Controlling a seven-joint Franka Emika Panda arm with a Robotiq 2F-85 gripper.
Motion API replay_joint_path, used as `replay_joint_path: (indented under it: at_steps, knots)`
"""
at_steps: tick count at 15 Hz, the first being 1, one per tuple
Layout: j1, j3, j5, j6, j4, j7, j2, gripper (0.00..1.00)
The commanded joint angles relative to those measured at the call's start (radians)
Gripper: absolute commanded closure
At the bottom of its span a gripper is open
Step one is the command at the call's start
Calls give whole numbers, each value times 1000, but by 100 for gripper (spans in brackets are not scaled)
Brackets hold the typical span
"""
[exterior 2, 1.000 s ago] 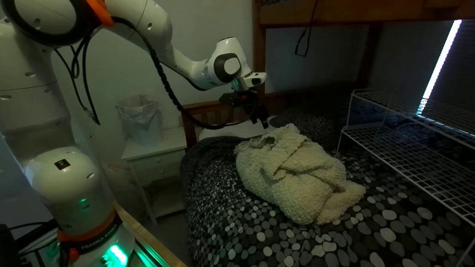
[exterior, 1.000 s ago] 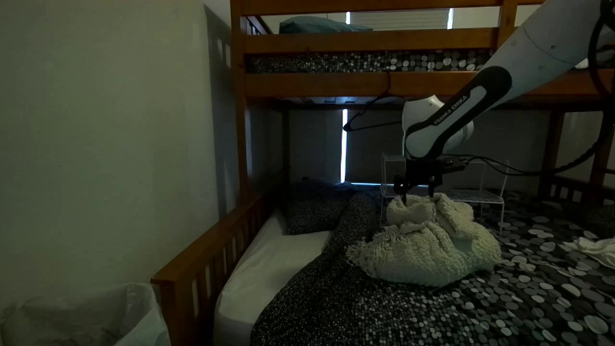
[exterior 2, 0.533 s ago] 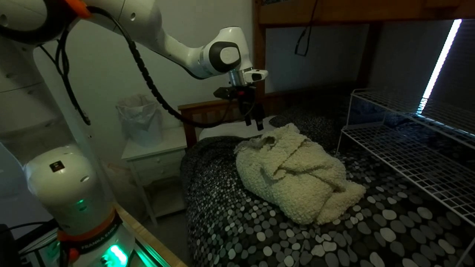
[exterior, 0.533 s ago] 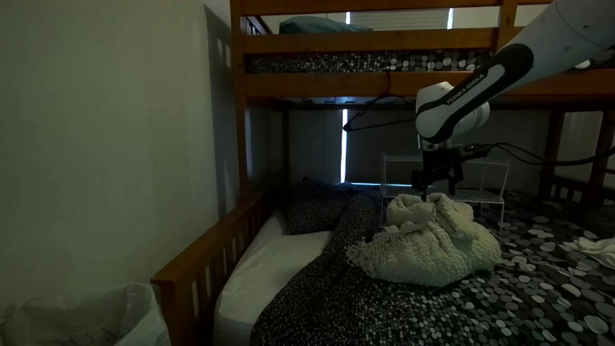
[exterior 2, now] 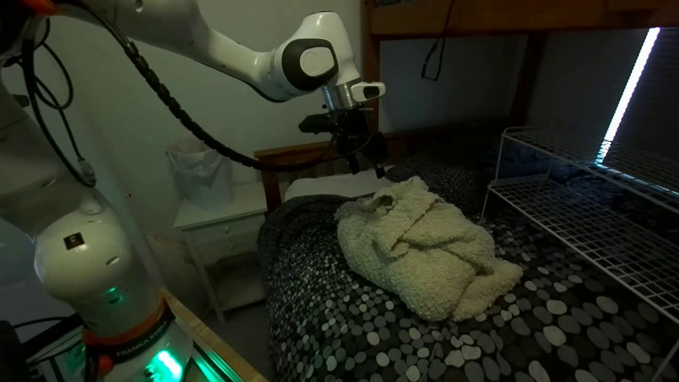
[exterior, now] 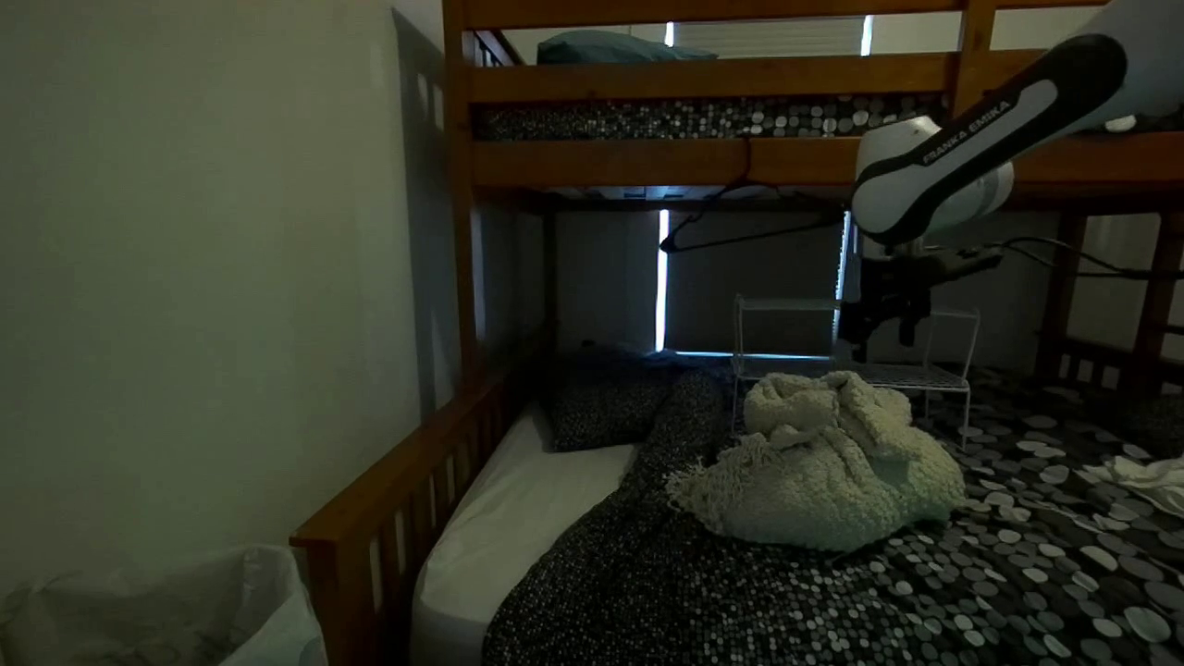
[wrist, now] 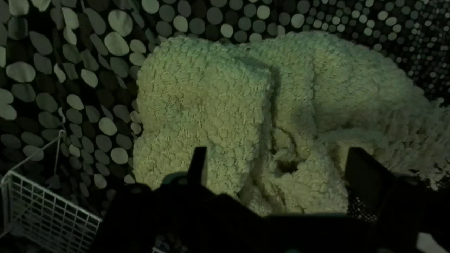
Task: Fold the blanket
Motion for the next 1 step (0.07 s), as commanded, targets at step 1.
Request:
replay_joint_path:
  at_steps: [1]
  knots:
    - [-23, 16, 6, 4, -4, -16, -5, 0]
